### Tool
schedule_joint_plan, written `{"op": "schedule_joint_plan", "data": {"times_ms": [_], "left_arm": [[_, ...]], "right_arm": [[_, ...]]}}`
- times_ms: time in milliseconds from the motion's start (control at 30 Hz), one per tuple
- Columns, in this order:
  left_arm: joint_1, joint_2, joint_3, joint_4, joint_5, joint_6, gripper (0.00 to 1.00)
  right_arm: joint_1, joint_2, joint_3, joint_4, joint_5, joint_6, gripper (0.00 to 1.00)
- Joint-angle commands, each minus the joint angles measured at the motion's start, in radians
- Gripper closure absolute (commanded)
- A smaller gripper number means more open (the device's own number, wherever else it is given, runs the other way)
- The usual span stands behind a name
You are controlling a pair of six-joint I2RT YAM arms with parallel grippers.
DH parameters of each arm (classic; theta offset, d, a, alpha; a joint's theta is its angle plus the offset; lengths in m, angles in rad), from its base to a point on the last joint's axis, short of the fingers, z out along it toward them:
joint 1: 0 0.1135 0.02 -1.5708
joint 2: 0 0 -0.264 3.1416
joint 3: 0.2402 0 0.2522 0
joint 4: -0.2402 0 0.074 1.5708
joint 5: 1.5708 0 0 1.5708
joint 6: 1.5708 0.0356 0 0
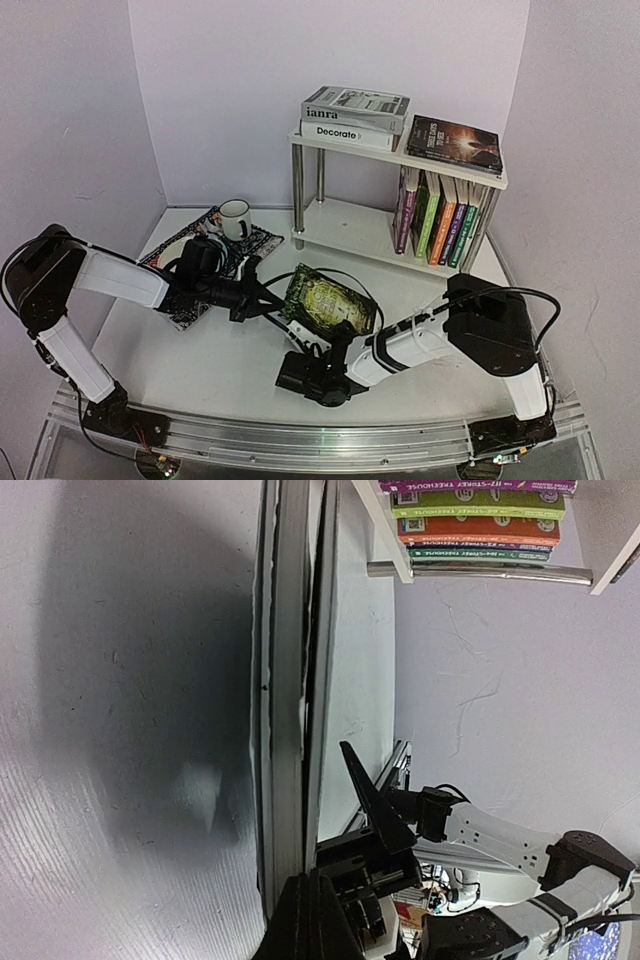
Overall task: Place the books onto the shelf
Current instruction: Pick up the book at the center of the board, then pass from the left arm to the right
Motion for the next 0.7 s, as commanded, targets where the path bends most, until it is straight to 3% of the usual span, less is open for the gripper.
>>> {"op": "schedule_joint_plan", "data": {"times_ms": [0,133,367,500,667], "left_arm": [[0.003,-0.005,0.009,0.059,0.031,-0.005,1.0],[0.004,-0.01,0.004,0.06,0.032,-0.007,1.0],[0.007,-0.014,-0.001,0.061,0.036,-0.008,1.0],[0.015,-0.021,-0.01,0.062,0.036,-0.008,1.0],[0.032,-0.033,-0.026,0.062,0.03,-0.003,0.98]], "right_arm": [[0.001,-0.014,-0.039,0.165,0.078,-0.163,0.37],[0.001,-0.024,-0.057,0.247,0.085,-0.254,0.39],[0.001,-0.006,-0.085,0.428,0.082,-0.42,0.72],[0.001,-0.025,-0.101,0.444,0.081,-0.43,0.97],[0.001,-0.086,-0.148,0.447,0.072,-0.454,1.0]]}}
